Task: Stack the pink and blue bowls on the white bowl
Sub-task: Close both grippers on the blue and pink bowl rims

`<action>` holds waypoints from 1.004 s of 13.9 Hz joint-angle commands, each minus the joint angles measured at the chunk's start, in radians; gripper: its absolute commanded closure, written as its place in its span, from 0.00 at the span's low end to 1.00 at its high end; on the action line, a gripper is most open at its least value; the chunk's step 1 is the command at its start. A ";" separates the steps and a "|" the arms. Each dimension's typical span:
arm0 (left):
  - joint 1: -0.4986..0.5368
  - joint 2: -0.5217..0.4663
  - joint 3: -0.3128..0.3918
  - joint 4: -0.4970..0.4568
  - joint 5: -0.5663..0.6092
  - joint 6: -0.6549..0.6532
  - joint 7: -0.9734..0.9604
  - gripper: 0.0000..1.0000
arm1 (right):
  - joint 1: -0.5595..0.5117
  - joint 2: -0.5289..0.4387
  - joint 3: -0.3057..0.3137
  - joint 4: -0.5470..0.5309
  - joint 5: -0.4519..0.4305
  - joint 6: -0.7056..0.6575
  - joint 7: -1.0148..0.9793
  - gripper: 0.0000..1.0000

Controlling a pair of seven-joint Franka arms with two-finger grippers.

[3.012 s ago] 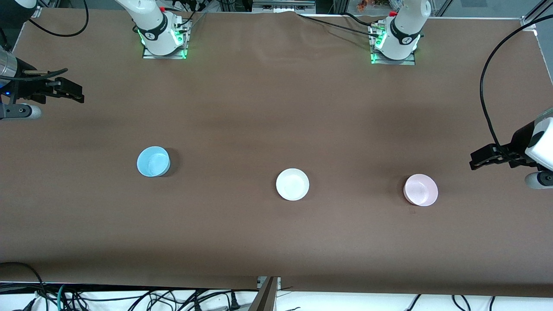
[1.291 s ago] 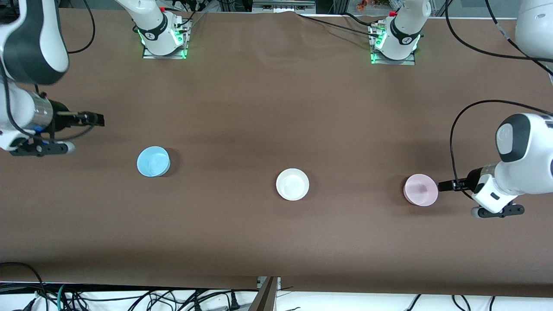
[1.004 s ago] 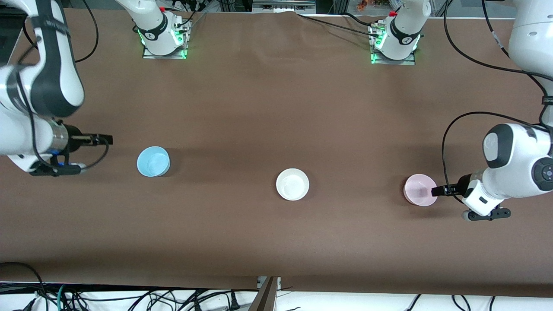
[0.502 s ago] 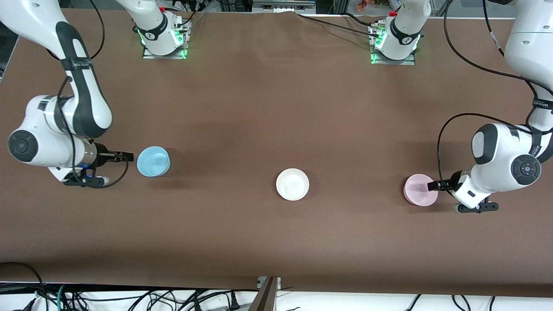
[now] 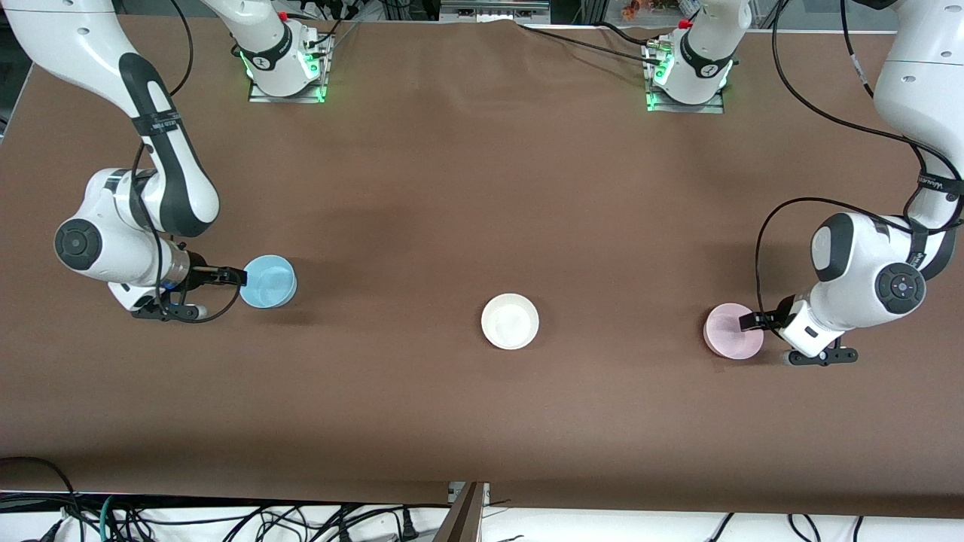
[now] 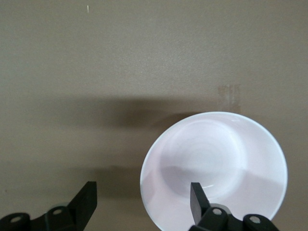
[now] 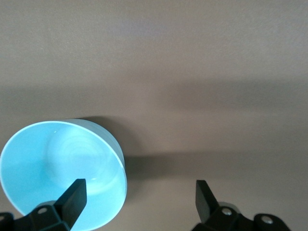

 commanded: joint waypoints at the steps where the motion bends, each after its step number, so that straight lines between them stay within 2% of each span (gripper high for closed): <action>1: 0.029 -0.031 -0.011 -0.045 0.030 0.025 0.015 0.22 | -0.008 -0.006 0.012 -0.037 0.027 0.052 -0.003 0.00; 2: 0.029 -0.032 -0.011 -0.045 0.030 0.025 0.015 0.23 | -0.008 0.000 0.012 -0.037 0.027 0.058 -0.003 0.00; 6: 0.029 -0.032 -0.014 -0.040 0.029 0.023 0.014 0.39 | -0.007 0.022 0.016 -0.063 0.027 0.135 -0.003 0.00; 9: 0.027 -0.032 -0.016 -0.040 0.029 0.023 0.010 0.50 | -0.005 0.022 0.026 -0.066 0.027 0.144 -0.001 0.01; 10: 0.027 -0.032 -0.018 -0.037 0.029 0.023 0.009 0.55 | -0.005 0.022 0.029 -0.066 0.027 0.144 0.003 0.10; 12: 0.027 -0.032 -0.019 -0.037 0.029 0.023 0.009 0.62 | -0.003 0.022 0.033 -0.066 0.027 0.140 0.011 0.36; 14: 0.026 -0.032 -0.019 -0.037 0.029 0.023 0.007 0.68 | -0.003 0.022 0.046 -0.066 0.029 0.135 0.012 0.46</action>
